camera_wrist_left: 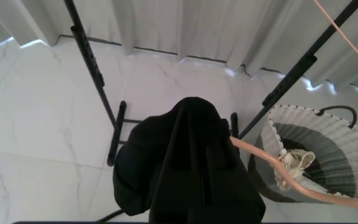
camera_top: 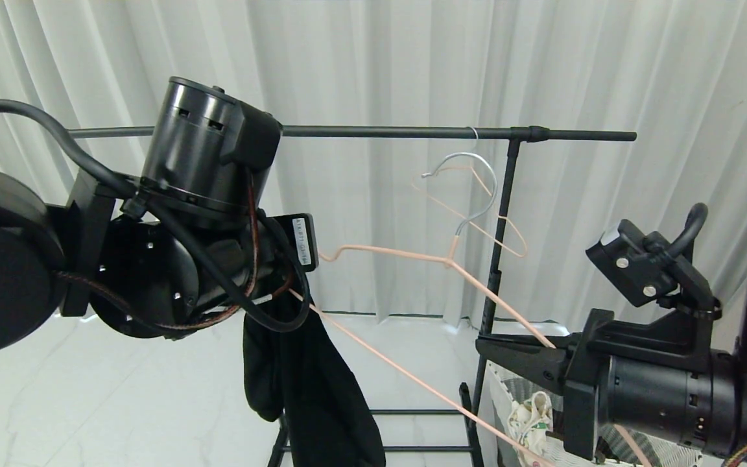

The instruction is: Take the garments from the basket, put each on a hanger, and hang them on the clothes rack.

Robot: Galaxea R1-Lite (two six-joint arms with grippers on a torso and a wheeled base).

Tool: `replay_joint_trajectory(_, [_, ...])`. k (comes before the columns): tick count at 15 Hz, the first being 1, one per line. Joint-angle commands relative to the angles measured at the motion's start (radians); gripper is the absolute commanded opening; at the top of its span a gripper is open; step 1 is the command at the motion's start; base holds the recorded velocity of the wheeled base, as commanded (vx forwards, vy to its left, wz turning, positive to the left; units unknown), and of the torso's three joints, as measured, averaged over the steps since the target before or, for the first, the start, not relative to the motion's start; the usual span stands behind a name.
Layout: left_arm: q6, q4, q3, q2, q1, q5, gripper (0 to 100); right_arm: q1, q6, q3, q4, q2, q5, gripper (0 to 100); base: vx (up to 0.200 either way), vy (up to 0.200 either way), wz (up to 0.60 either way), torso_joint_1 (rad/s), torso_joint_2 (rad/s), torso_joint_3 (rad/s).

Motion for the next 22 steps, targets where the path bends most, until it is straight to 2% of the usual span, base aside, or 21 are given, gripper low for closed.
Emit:
replay_joint_trajectory(1, [-0.001,0.0,0.005,-0.004,-0.012,0.001,0,0.003,0.001,-0.009,-0.001,0.023,0.001,0,0.0,0.0,0.0,0.0,0.0,0.0])
replay_joint_trajectory(4, [0.01,0.002,0.019,-0.006,-0.015,-0.001,0,0.007,0.001,-0.011,0.007,0.014,0.006,0,0.0,0.0,0.0,0.0,0.0,0.0])
replay_joint_trajectory(6, [0.124,0.0,0.034,-0.03,-0.003,-0.004,0,0.009,0.001,-0.006,0.041,-0.005,0.016,0,0.0,0.0,0.0,0.0,0.0,0.0])
replay_joint_trajectory(10, [0.216,0.0,0.045,-0.063,-0.052,-0.105,0,0.009,0.001,-0.012,0.036,0.009,0.042,0,0.0,0.0,0.0,0.0,0.0,0.0])
replay_joint_trajectory(14, [0.237,-0.001,0.045,-0.061,-0.132,-0.121,0,0.017,0.001,-0.017,0.034,0.018,0.047,0,0.0,0.0,0.0,0.0,0.0,0.0])
replay_joint_trajectory(19, [0.239,-0.02,0.033,-0.07,-0.204,-0.206,0,0.038,0.004,-0.027,0.007,0.053,0.049,0,0.0,0.0,0.0,0.0,0.0,0.0])
replay_joint_trajectory(22, [0.296,-0.064,0.034,-0.079,-0.213,-0.254,0,0.05,0.007,-0.029,-0.048,0.099,0.047,0,0.0,0.0,0.0,0.0,0.0,0.0])
